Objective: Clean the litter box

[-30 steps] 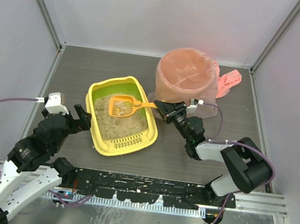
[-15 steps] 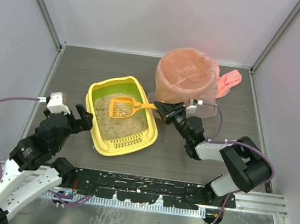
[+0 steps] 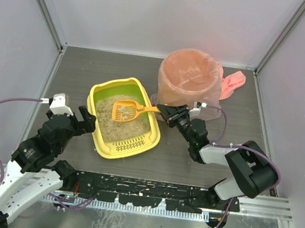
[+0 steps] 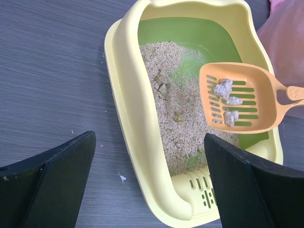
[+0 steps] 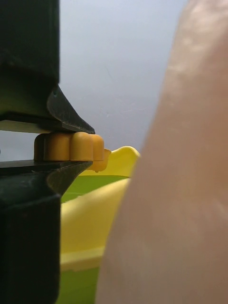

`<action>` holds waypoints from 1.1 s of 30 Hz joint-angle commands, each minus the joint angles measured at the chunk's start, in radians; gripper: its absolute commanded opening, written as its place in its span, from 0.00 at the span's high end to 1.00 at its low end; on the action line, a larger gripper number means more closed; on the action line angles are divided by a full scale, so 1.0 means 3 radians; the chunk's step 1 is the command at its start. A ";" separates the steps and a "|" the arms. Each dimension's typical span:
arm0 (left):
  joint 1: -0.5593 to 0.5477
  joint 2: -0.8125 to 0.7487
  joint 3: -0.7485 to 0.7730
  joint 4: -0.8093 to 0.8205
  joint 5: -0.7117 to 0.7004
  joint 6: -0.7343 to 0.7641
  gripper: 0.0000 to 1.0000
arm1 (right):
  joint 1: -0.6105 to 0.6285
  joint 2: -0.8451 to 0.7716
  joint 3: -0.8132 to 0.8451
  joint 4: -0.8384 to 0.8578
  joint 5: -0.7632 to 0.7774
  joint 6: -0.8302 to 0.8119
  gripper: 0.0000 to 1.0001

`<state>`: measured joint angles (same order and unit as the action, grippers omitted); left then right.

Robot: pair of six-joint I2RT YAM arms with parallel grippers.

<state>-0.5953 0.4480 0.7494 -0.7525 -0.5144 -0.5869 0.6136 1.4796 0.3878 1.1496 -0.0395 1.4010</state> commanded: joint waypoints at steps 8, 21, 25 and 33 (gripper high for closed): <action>0.0011 -0.0063 -0.0065 0.0209 -0.0012 -0.0043 0.02 | 0.0221 -0.0029 0.0313 0.0024 -0.0100 -0.0202 0.99; 0.0011 0.0001 -0.0043 0.0131 0.0068 -0.0105 0.02 | -0.0014 -0.0150 -0.0122 0.0259 0.0121 0.0092 0.99; 0.0011 -0.0062 -0.0104 0.0135 0.0006 -0.0120 0.02 | 0.0147 -0.0153 0.0132 0.0069 -0.0049 -0.0063 0.99; 0.0010 -0.0086 -0.0069 0.0074 -0.0027 -0.0130 0.02 | 0.0071 -0.0183 0.0026 0.0122 -0.0038 0.0009 0.99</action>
<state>-0.5953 0.4339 0.7116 -0.7536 -0.4988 -0.6147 0.6277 1.4410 0.3626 1.1309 -0.0383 1.4082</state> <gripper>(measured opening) 0.980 0.268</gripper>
